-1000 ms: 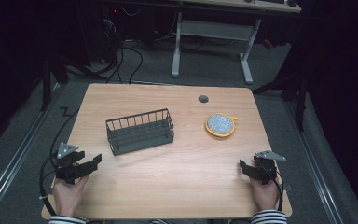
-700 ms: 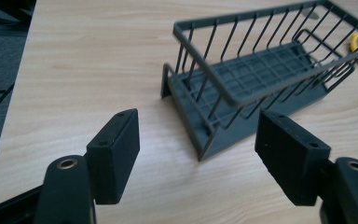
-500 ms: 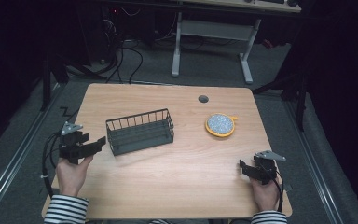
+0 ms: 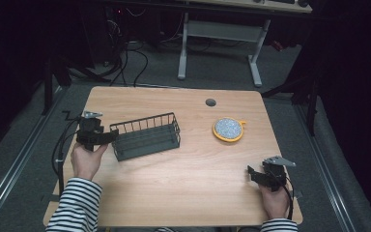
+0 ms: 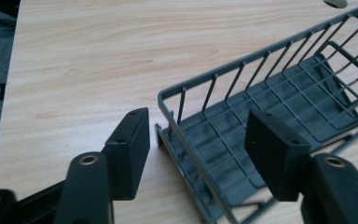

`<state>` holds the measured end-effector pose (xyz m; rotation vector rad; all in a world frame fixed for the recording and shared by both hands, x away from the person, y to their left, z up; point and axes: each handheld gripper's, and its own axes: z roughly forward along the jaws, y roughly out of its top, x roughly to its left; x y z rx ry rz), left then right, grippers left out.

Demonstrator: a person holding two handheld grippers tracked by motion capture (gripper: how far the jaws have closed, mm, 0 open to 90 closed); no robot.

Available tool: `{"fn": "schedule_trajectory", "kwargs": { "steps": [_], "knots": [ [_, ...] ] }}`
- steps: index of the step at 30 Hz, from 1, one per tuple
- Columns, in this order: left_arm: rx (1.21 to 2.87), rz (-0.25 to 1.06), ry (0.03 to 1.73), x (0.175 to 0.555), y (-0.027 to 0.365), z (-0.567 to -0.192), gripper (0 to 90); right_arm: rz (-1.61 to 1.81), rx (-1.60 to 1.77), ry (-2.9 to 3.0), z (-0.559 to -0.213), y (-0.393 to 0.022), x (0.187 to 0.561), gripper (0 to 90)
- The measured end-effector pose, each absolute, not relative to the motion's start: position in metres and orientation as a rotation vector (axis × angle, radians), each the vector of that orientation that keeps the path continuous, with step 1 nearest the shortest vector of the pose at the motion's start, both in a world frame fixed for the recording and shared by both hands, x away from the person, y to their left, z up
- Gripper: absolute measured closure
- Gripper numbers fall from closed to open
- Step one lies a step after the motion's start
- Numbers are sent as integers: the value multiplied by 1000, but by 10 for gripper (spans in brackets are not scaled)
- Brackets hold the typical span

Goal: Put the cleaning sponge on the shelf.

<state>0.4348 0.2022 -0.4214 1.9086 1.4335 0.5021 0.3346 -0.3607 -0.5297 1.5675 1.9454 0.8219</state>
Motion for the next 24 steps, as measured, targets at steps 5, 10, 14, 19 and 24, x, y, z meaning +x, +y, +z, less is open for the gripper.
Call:
{"fn": "schedule_trajectory", "kwargs": {
  "steps": [5,10,14,19,24],
  "knots": [
    [1929,521,1451,446,198,-429,487,822,1567,1945,-530,-361,335,330],
    [1954,523,1483,453,198,-437,506,820,1567,1947,-530,-361,335,330],
    [1974,511,1491,456,197,-442,546,821,1567,1947,-530,-361,335,330],
    [1978,508,1498,456,196,-444,596,824,1567,1948,-530,-361,335,328],
    [1993,508,1492,456,194,-445,640,826,1568,1949,-530,-361,334,327]
  ]
}}
